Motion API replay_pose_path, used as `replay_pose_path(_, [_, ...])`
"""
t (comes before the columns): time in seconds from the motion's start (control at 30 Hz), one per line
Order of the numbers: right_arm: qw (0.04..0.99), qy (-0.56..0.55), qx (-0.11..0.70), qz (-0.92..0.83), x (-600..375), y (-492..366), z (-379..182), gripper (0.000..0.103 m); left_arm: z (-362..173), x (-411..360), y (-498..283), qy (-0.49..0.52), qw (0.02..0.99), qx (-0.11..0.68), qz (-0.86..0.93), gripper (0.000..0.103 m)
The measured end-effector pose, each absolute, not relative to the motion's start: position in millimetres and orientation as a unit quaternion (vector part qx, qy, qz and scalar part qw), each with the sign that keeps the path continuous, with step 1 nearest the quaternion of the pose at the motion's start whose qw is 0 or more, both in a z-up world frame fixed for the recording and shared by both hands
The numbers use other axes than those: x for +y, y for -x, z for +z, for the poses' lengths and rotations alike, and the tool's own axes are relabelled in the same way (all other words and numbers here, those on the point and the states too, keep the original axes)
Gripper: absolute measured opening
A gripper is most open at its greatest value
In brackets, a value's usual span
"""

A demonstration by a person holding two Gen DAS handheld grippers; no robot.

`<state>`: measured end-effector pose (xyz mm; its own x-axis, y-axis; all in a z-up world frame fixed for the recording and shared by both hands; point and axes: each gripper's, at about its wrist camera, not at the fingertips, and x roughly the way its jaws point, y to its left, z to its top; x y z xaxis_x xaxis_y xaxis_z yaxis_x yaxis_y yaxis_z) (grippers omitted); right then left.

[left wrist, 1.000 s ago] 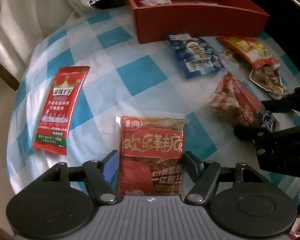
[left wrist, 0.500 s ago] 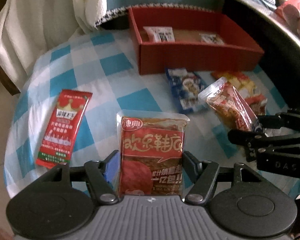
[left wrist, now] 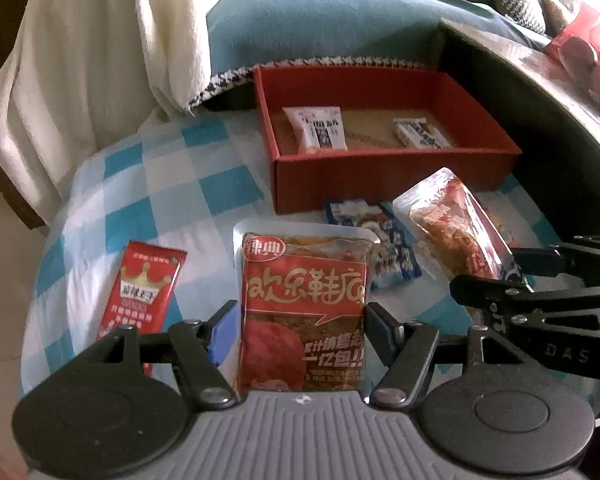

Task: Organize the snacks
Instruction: 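Lift both bags and carry them toward the red box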

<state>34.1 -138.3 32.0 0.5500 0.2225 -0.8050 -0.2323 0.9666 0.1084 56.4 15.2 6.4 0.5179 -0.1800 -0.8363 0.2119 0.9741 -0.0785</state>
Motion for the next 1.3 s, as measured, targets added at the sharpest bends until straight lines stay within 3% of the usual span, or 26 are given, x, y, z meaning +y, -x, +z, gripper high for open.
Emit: replay_pose_path(1.3, [0.916, -0.035, 0.385, 0.108, -159.6, -86.4, 79.8, 0.059, 65.6, -12.1, -127.8, -0.003, 0.911, 0.397, -0.113, 0.061])
